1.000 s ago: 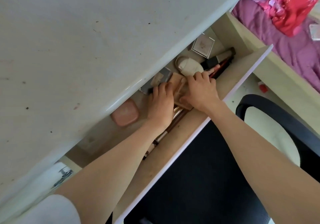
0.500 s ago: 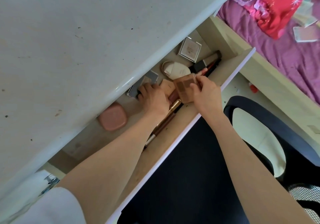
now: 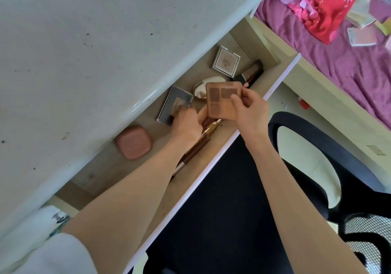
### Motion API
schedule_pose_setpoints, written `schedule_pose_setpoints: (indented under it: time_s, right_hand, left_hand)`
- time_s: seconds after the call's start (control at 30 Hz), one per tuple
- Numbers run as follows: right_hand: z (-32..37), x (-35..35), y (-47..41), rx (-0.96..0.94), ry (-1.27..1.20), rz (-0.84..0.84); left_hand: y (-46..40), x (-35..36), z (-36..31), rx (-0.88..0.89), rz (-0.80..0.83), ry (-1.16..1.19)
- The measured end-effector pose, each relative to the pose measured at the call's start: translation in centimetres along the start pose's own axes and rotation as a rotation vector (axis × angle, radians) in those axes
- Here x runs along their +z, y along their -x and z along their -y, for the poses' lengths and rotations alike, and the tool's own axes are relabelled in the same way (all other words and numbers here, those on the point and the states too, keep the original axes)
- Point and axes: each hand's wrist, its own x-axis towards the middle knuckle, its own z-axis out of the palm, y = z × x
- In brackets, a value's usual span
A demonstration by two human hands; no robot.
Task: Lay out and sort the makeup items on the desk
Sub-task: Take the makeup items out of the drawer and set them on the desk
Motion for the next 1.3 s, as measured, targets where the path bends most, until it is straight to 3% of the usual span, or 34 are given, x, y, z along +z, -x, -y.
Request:
schedule_pose_setpoints:
  time_s: [0.27,0.43,0.6,0.8,0.97,1.07,1.3]
  right_hand:
    - [2.4,-0.9,2.2,0.324,-0.515,-0.016]
    - [5.3,0.2,4.3,0.382,-0.667,0.04]
    - [8.0,3.5,6.7,0.363,-0.521,0.124]
    - [11.8,10.5,10.1,0.213,-0.247,0.282]
    - [15.1,16.0,12.2,0.157,-0.138,0.389]
    - [16.4,18.0,12.8,0.19,-0.164,0.394]
    - [18.9,20.6,11.9,0.209,-0.144,0.375]
  left_hand:
    - [4.9,-4.9,1.2,0.071,-0.006,0.276]
    - [8.8,-10.1,2.8,0.027,-0.001,0.472]
    - [11.8,-16.0,6.6,-0.03,-0.182,0.625]
    - [13.7,-20.5,15.4,-0.295,-0.381,0.844]
    - [12.7,-23.3,20.2,-0.319,-0.465,0.755]
    - [10.8,-25.4,21.1,-0.313,-0.512,0.654]
    - [5.7,-28.8,22.7,-0.359,-0.597,0.685]
